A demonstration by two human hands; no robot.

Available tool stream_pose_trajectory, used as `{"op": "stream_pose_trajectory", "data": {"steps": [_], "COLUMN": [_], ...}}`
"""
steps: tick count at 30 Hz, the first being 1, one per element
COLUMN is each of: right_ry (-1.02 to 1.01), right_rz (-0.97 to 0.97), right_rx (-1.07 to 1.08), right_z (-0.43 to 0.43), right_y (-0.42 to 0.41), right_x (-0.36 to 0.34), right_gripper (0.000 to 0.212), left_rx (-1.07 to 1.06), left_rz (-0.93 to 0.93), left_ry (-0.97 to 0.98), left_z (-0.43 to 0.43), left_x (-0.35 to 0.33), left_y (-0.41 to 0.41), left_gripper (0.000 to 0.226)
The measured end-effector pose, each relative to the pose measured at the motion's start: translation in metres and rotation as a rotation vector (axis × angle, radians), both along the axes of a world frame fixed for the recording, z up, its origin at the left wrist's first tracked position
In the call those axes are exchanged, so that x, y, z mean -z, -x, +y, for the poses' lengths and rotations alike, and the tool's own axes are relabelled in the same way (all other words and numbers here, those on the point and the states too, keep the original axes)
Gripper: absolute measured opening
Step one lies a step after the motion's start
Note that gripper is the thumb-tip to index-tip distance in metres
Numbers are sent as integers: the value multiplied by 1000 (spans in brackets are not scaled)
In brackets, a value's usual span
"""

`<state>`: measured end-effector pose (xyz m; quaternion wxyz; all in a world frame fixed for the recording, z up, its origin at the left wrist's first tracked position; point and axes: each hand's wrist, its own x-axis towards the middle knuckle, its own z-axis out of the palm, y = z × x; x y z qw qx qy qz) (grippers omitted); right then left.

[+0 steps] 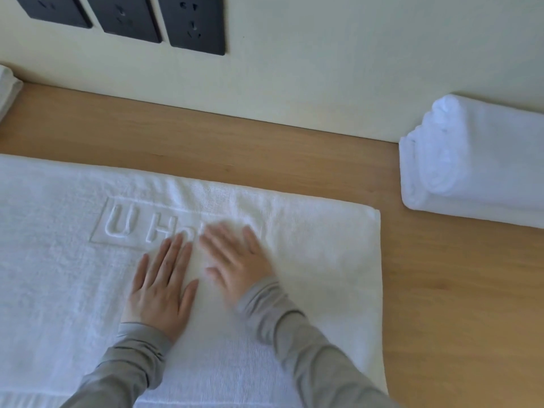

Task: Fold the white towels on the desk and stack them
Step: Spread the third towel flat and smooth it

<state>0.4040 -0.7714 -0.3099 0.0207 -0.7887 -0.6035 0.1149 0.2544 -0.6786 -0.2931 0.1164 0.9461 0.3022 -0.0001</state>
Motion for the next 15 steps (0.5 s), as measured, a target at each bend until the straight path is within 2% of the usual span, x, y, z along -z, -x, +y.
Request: {"op": "stream_pose_trajectory", "data": {"steps": [1,2,3,6,9,10,12,14,15], "right_ry": [-91,-63,-53,76,212,207,20,-171,-200], "right_rz": [5,17,-59,-107,-151,-201,-255,-184,-152], "right_rx": [29,93,178,500,790,819,778,586,442], "right_z": [-10,-21,-37,-85,-115,-112,-86,-51,-37], "right_y": [-21,-44,-69,-149,-184,-180,-146,-81,-44], "right_x": [-6,-16,-20,-19,-27,-31,-37,-37,-33], "right_gripper": [57,57,58,57,59,60,63,65,64], "left_rx": [-3,3,4,-3,-5,-4,-5,-3,1], "left_rz": [1,0,-3,-10,-16,-13,-13,-15,-15], "left_ry": [-8,-22,-27,-33,-45,-49,-47,-49,-53], "left_z": [0,0,0,0,1,1,0,1,1], "left_x": [1,1,2,4,5,5,6,7,7], "left_y": [0,1,2,3,2,2,3,3,3], "left_gripper": [63,62,62,62,62,62,62,62,62]}}
